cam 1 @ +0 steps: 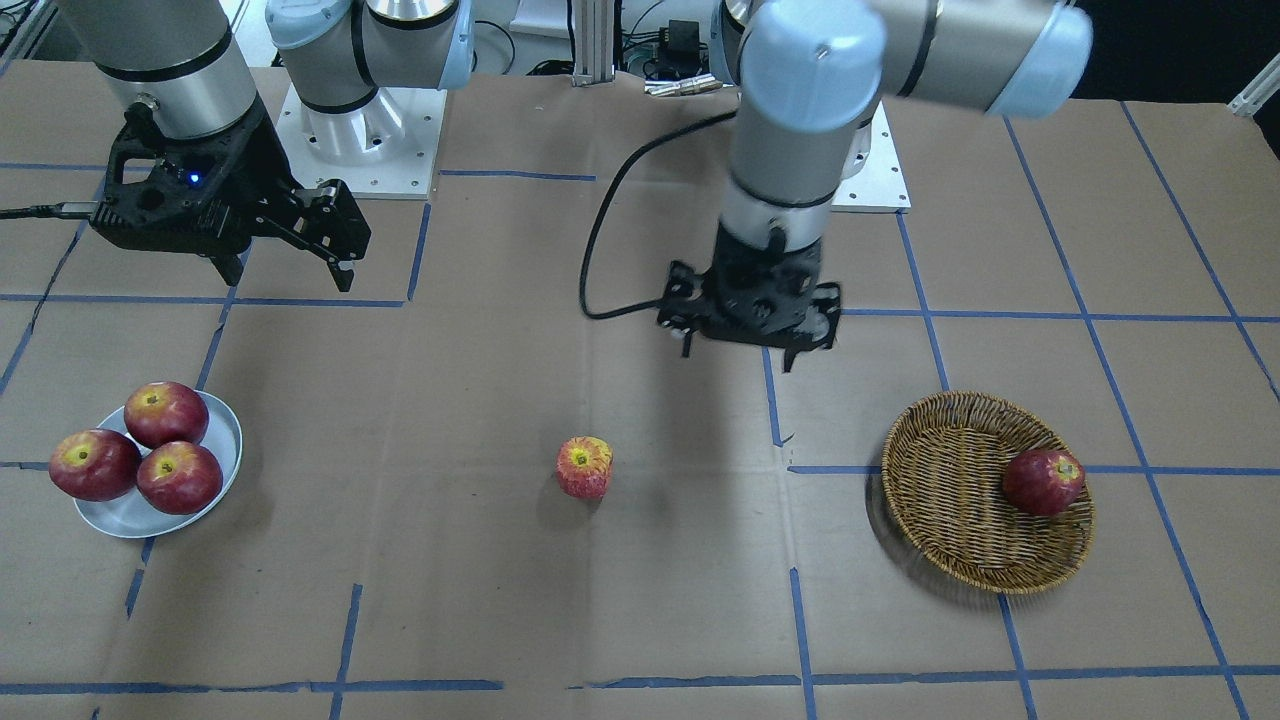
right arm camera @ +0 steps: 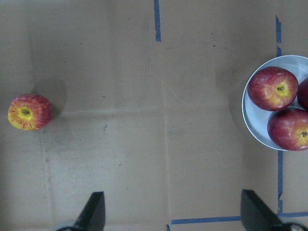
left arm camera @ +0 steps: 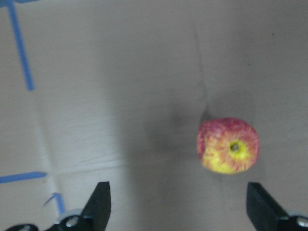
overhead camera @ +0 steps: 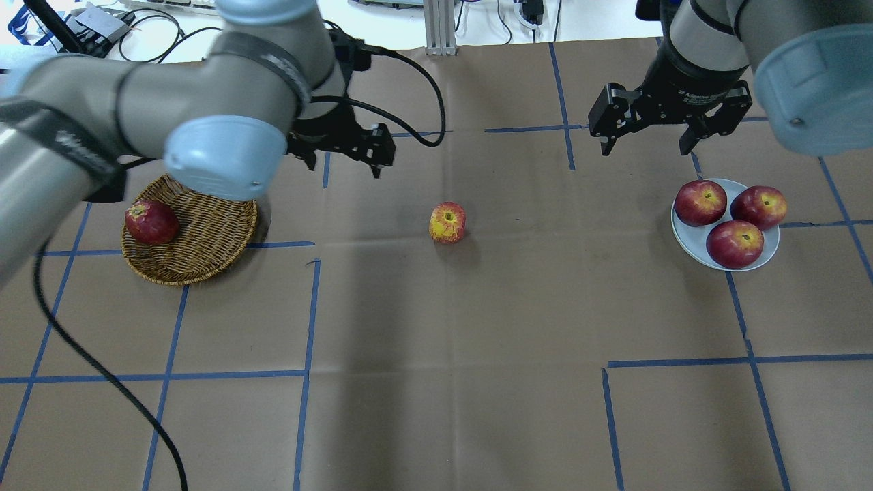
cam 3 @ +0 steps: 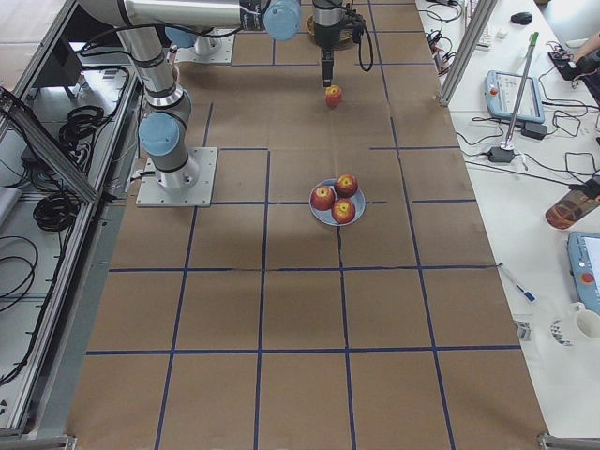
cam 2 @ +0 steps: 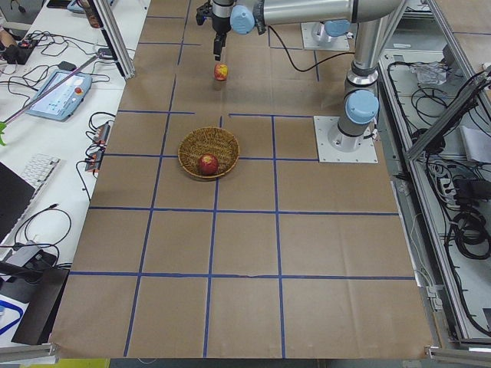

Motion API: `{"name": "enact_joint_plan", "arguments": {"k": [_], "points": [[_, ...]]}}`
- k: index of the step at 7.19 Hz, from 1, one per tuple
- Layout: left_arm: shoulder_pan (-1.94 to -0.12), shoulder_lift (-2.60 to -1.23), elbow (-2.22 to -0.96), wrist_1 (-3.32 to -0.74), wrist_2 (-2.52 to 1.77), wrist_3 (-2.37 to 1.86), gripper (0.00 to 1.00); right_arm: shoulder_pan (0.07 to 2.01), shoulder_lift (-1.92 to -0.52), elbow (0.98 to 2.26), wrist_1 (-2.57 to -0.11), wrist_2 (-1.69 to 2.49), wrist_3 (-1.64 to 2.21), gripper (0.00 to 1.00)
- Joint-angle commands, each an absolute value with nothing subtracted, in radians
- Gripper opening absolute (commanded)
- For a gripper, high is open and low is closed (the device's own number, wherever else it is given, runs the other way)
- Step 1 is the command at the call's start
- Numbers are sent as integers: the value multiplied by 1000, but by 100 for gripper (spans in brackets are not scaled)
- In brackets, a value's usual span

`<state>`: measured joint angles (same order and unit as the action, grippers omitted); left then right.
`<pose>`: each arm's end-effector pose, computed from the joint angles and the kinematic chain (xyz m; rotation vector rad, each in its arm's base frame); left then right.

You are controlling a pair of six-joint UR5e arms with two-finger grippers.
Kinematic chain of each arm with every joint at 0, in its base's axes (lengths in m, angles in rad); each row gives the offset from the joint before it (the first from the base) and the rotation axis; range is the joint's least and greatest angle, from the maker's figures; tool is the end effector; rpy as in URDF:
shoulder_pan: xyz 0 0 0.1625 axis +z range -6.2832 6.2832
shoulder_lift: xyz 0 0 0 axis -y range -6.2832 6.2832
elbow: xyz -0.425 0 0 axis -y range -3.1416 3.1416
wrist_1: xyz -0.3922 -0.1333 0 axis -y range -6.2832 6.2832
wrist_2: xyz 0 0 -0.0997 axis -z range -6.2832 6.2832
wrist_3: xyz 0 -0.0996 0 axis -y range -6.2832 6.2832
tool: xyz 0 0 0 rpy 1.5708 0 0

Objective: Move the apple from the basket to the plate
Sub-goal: 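Raise the left gripper back over the basket while the right gripper reaches to the apple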

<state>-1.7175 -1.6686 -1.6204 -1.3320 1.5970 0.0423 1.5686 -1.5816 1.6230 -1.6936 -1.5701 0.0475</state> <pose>-0.2079 -0.5129 0.4378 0.2923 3.1031 -0.1445 0.1323 -0.4950 0.4801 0.0779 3.1355 -0.1277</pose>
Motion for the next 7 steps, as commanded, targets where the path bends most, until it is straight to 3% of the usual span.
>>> {"name": "enact_joint_plan", "arguments": {"k": [1,4,7], "points": [[-1544,-1478,-1634,-1541,1597,254,99,1577,-1580,1617,-1700,-1569,66,100],[-1514,-1480,-1643,-1588,1589,259,99,1739,-1470,1612,-1823,-1583,274,100],[-1514,-1511,-1654,-1577,1585,245,99,1928,-1268,1611,-2059,-1687,446,100]]}}
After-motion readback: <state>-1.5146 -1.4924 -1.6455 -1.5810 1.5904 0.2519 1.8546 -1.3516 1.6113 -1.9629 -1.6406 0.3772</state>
